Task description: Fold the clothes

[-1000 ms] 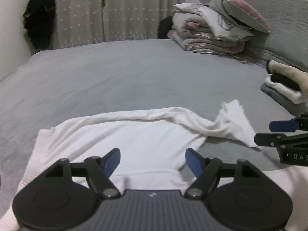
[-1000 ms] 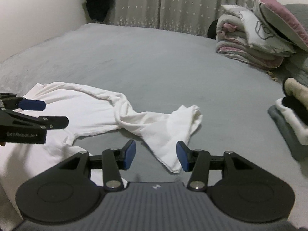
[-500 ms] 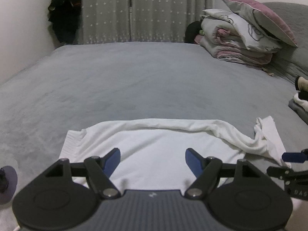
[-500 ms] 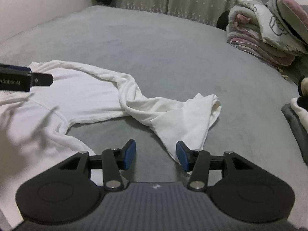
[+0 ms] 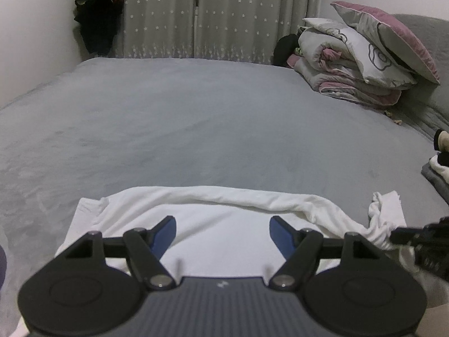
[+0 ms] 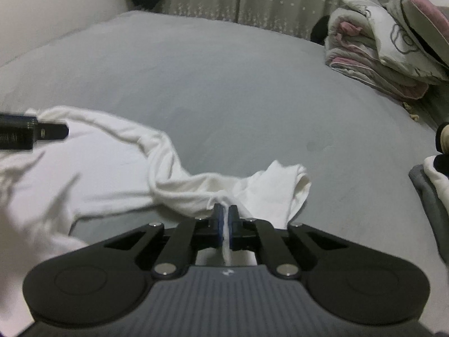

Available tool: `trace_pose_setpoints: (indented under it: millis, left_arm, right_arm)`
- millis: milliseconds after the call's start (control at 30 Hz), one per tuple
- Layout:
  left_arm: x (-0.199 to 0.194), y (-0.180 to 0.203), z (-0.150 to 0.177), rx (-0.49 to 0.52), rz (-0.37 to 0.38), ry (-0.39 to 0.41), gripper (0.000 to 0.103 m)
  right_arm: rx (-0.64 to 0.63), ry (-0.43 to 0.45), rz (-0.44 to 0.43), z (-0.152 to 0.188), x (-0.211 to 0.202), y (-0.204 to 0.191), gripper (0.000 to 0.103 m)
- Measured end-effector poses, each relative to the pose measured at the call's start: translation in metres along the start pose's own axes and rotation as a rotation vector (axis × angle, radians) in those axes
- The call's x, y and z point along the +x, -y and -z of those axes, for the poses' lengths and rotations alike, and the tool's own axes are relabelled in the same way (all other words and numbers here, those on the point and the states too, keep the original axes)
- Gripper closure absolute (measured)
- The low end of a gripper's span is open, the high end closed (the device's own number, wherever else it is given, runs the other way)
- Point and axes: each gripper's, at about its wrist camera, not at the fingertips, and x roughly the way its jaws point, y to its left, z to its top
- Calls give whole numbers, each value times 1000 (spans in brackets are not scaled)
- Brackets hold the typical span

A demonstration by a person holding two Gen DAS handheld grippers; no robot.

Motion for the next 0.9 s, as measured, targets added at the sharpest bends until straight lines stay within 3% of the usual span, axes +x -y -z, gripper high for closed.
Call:
trace_pose_setpoints:
  millis: [333,400,567,633,700,800,900]
  left_arm:
    - [10,-3,0,6,-33,-36,31]
    - [10,-5,0,1,-36,-42,31]
    - [10,-11,0,-13,-36,-52,31]
    - [9,-14,0,-19,-36,-57,31]
    - [7,-19,4,-26,-19,-35,31]
    - [1,-29,16,-20,15,8,31]
    - [-4,-41,19,-74,43,7,38]
  right_arm:
    - [39,38,-12,-24,2,10,100]
    - [44,32,-33,-24,2,6,88]
    - [33,3,-24,-26,0,-6,87]
    - [29,-4,-13,-27,-2,-11,81]
    - [29,-6,-7,-28,-7,-16,53]
    - [43,-2,-2,-25,-13,-26,51]
    - [86,-18,13,-22,-13,-34,51]
